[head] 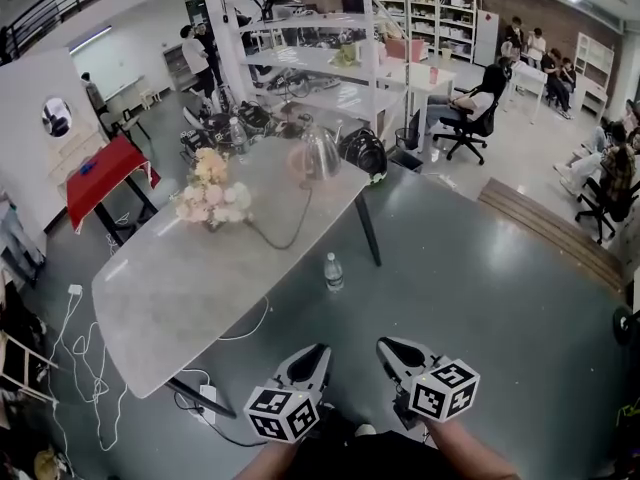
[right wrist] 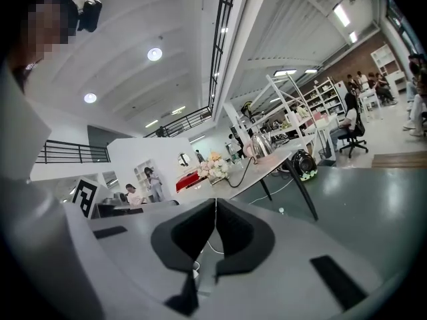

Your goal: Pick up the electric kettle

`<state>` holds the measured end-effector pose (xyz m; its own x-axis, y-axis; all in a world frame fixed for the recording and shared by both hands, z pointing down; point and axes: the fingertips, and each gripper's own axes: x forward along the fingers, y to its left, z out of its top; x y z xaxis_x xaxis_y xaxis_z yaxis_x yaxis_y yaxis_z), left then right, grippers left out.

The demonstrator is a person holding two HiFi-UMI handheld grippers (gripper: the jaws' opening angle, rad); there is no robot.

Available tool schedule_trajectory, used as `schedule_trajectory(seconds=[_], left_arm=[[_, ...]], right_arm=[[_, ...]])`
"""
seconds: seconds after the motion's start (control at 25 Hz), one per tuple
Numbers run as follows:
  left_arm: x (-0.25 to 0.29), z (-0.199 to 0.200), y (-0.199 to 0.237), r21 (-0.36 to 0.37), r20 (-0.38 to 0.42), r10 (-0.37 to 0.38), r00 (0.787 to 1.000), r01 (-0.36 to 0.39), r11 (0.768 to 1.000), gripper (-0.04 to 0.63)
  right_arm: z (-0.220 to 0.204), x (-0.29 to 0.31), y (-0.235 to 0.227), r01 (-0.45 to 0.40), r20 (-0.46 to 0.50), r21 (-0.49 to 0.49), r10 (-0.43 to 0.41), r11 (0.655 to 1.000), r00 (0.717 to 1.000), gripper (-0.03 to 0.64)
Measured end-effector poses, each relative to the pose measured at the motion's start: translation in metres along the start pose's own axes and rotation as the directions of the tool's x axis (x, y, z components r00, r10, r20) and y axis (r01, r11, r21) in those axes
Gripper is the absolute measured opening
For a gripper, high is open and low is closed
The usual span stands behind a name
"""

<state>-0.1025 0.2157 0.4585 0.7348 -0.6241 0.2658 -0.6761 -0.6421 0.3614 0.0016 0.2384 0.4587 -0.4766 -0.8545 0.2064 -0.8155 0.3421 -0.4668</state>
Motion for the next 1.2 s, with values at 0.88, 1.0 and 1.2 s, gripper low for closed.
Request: schedule_trajectory(seconds=[0.88, 1.0, 1.2], left_arm=[[0.109, 0.051, 0.054, -0.031, 0.010, -0.004, 1.000, 0.004, 0.999, 0.044], [0.125, 0.060, 0.063, -0.028, 0.004, -0.015, 1.000, 0.015, 1.000, 0.044], [0.147, 0.075, 0.080, -0.029, -0.002, -0.038, 0.999, 0.037, 0.999, 0.045]], right_arm=[[0.064, 0.074, -0.078, 0.054, -0.007, 0.004, -0.054, 0.999, 0.999, 0.008], [0.074, 0.089, -0.085, 0.057, -0.007, 0.006, -0.057, 0.998, 0.998, 0.008], [0.084, 0.116, -0.093, 0.064, -0.010, 0.003, -0.064, 0.998, 0.998, 0.008]])
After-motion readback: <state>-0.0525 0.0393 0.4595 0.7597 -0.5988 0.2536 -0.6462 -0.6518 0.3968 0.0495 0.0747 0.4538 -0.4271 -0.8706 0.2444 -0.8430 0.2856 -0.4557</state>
